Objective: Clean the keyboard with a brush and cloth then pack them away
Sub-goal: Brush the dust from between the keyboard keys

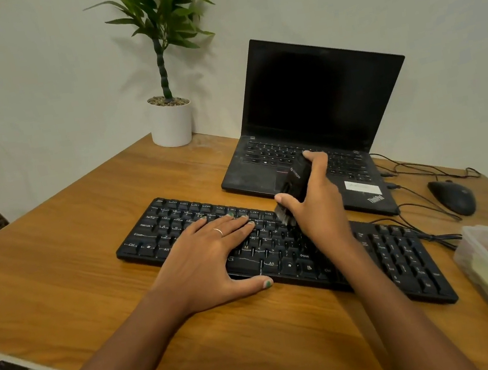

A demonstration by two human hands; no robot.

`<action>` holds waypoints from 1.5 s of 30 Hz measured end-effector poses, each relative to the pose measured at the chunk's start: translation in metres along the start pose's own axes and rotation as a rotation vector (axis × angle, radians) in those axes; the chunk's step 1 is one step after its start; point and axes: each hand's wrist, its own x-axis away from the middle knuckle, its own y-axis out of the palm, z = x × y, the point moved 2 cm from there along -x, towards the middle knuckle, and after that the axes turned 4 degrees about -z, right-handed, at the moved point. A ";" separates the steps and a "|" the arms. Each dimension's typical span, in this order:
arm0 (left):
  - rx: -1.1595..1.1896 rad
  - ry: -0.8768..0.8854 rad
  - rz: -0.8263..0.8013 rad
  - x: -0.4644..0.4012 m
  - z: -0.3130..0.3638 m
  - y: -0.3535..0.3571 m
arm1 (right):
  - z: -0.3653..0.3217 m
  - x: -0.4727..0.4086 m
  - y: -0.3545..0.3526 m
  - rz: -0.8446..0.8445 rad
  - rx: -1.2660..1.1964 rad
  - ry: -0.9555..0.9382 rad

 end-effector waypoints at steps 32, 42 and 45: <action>0.032 0.004 -0.008 0.001 0.000 -0.002 | -0.026 0.005 -0.018 -0.348 0.173 0.015; 0.009 0.001 -0.008 0.000 0.001 -0.003 | -0.028 0.007 -0.020 -0.443 0.061 0.039; 0.013 0.004 -0.004 0.001 0.000 -0.002 | -0.028 0.009 -0.013 -0.285 0.165 0.018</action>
